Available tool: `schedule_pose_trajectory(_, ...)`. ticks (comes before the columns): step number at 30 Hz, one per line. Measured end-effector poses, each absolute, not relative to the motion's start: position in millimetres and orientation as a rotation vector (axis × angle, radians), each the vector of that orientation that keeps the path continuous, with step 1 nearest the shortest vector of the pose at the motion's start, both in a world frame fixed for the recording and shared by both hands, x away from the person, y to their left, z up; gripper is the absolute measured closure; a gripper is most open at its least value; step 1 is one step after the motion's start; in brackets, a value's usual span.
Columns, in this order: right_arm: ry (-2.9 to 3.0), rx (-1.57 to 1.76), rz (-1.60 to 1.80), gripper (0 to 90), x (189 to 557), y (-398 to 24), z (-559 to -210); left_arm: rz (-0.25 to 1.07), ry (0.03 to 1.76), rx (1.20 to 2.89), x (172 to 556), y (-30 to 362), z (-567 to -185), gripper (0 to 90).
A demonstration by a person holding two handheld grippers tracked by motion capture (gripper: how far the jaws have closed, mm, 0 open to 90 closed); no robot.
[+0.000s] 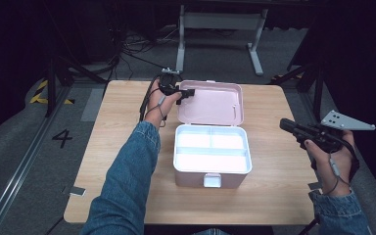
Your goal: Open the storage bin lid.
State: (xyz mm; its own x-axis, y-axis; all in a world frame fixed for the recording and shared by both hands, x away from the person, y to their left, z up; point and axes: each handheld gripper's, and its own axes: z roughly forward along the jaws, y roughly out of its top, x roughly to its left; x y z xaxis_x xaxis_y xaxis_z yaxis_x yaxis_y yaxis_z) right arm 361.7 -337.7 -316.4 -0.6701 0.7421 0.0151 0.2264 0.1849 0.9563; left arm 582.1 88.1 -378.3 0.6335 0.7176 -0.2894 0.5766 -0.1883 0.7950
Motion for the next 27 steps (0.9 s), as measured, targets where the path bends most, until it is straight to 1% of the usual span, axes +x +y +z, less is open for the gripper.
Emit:
schedule_pose_trajectory(15,2.010,0.909,1.504,85.4,363.3,-338.1,-317.0,0.126,1.118,1.906,586.4,83.8,-389.1,42.2)
schedule_pose_trajectory(16,2.010,0.911,1.505,85.2,363.4,-338.1,-316.9,0.134,1.119,1.914,586.5,83.3,-389.9,40.1)
schedule_pose_trajectory(17,2.009,0.910,1.505,85.1,363.6,-338.2,-316.8,0.175,1.107,1.940,586.6,82.5,-391.6,38.1)
schedule_pose_trajectory(18,2.009,0.910,1.505,85.1,363.6,-338.2,-316.8,0.175,1.107,1.940,586.6,82.5,-391.6,35.2)
schedule_pose_trajectory(19,2.010,0.907,1.505,85.0,363.7,-338.3,-316.6,0.186,1.110,1.934,586.5,82.3,-392.2,35.2)
schedule_pose_trajectory(20,2.009,0.905,1.510,84.6,364.2,-338.2,-316.1,0.193,1.123,1.908,585.8,82.8,-392.7,29.5)
schedule_pose_trajectory(23,2.011,0.906,1.513,84.3,365.0,-337.8,-315.8,0.211,1.129,1.887,584.4,84.4,-391.6,25.8)
schedule_pose_trajectory(27,2.020,0.903,1.523,82.8,369.3,-335.6,-315.5,0.263,1.102,1.865,575.4,89.9,-380.4,24.9)
